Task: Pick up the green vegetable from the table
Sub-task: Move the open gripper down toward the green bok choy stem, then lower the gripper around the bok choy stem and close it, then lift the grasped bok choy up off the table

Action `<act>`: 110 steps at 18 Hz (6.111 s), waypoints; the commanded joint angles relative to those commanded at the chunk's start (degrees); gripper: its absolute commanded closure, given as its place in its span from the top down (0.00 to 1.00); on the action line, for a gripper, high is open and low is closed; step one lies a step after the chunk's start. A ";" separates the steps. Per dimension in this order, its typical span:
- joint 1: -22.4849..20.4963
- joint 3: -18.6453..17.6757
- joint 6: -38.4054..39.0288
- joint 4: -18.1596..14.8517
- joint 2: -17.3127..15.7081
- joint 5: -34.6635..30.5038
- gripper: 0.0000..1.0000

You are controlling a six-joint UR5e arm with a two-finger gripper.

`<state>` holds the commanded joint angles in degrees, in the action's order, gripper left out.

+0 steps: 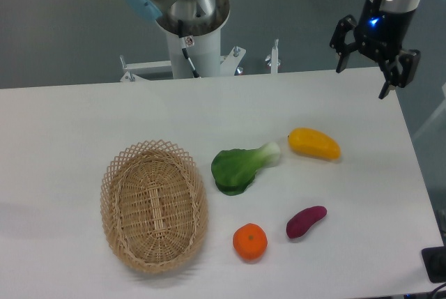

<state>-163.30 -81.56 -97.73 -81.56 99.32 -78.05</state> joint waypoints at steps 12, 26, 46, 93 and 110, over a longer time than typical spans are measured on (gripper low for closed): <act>2.54 -12.20 5.00 6.83 -4.83 -0.35 1.00; 15.73 -28.30 9.14 23.99 0.69 -13.97 1.00; 19.69 -32.25 15.38 36.91 10.02 -20.30 1.00; 10.29 -5.99 15.12 11.88 0.70 -0.44 0.33; 6.24 -0.79 10.02 5.89 0.79 0.00 0.33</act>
<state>-157.06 -82.35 -87.71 -75.67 100.11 -78.05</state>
